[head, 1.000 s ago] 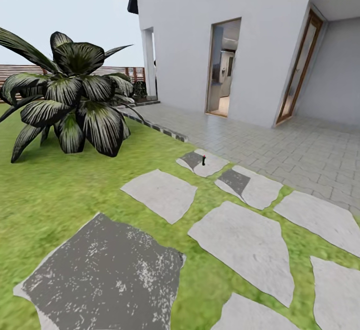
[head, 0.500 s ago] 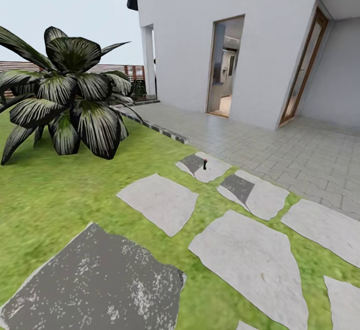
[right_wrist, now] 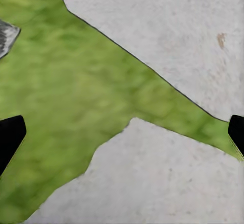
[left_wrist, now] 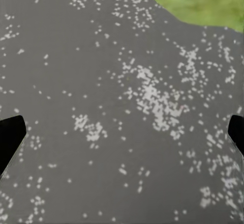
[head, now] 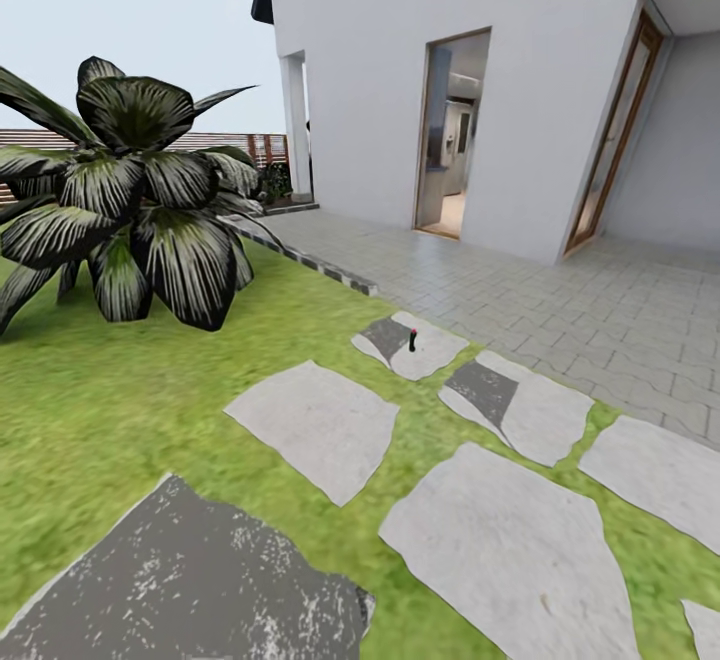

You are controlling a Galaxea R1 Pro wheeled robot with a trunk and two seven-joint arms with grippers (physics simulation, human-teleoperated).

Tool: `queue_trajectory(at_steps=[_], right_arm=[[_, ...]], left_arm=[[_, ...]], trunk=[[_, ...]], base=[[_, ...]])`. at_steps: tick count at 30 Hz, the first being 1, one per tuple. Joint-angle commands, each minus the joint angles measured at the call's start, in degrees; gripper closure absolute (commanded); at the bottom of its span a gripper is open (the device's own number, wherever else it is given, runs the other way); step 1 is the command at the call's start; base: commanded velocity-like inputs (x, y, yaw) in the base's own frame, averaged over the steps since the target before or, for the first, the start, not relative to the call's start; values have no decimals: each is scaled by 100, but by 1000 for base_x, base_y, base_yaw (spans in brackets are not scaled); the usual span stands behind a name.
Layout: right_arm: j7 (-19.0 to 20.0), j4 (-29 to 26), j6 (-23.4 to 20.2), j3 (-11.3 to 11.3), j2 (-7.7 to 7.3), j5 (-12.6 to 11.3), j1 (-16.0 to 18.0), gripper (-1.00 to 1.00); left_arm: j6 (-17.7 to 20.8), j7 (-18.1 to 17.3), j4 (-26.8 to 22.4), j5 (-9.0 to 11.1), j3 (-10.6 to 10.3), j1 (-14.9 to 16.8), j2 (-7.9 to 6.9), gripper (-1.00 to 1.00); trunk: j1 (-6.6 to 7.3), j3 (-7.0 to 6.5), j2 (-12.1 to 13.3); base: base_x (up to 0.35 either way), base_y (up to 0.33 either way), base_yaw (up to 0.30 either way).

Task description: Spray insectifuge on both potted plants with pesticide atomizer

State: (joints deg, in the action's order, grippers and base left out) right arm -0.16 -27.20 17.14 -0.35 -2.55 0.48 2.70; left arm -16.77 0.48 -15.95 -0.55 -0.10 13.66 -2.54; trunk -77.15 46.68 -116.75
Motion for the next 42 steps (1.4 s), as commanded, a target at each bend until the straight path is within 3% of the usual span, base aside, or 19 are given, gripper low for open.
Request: queue_trajectory(at_steps=[1,42], right_arm=[[-2,4,18,-4,0,5,4,-100],[-2,-9,18,-9,9,2,4,-100]], left_arm=[[-19,5,5,-6,-1,4,0,-100],[-19,5,5,-6,-7,0,1,-100]], trunk=[[-3,5,-2],[-3,5,-2]], base=[[338,0,0],[338,0,0]])
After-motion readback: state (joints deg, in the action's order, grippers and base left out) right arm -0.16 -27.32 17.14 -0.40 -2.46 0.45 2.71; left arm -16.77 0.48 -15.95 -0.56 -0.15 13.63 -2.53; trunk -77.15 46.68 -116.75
